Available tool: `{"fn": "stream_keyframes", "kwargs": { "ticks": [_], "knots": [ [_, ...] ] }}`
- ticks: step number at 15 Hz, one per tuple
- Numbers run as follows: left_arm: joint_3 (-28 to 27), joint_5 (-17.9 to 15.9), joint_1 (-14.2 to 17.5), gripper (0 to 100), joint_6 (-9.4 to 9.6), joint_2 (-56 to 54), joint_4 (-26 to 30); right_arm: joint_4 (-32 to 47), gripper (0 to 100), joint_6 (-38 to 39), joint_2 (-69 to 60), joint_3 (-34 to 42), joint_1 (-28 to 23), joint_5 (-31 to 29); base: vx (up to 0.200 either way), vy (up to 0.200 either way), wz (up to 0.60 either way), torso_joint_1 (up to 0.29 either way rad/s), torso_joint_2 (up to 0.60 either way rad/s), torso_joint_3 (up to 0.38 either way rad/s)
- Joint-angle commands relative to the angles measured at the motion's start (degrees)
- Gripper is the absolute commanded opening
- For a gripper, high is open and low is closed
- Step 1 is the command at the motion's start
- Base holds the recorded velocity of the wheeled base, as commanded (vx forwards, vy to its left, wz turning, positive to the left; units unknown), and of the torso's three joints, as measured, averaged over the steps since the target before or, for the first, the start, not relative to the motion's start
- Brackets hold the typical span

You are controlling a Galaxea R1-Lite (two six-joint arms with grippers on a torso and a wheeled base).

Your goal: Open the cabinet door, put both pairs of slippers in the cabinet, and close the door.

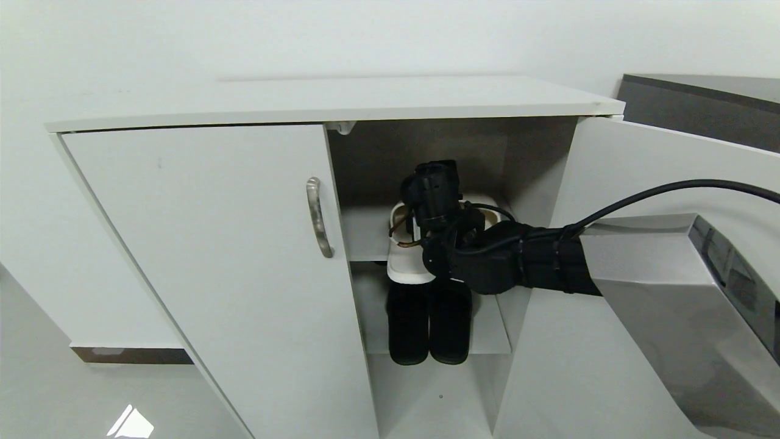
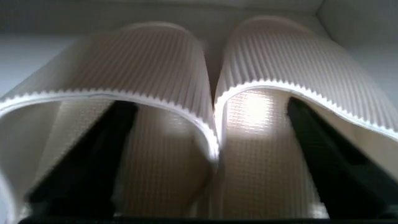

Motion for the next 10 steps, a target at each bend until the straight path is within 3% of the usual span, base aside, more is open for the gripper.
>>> {"fn": "stream_keyframes", "kwargs": {
  "ticks": [1, 10],
  "knots": [
    [0.0, 0.0, 0.0, 0, 0.0, 0.0, 0.0, -0.3, 100, 0.0, -1.9, -0.1, 0.7, 0.0, 0.0, 0.0, 0.0, 0.0, 0.0, 0.0],
    [0.0, 0.0, 0.0, 0, 0.0, 0.0, 0.0, -0.2, 100, 0.1, -3.8, 1.3, 1.1, 0.0, 0.0, 0.0, 0.0, 0.0, 0.0, 0.0]
  ]
}}
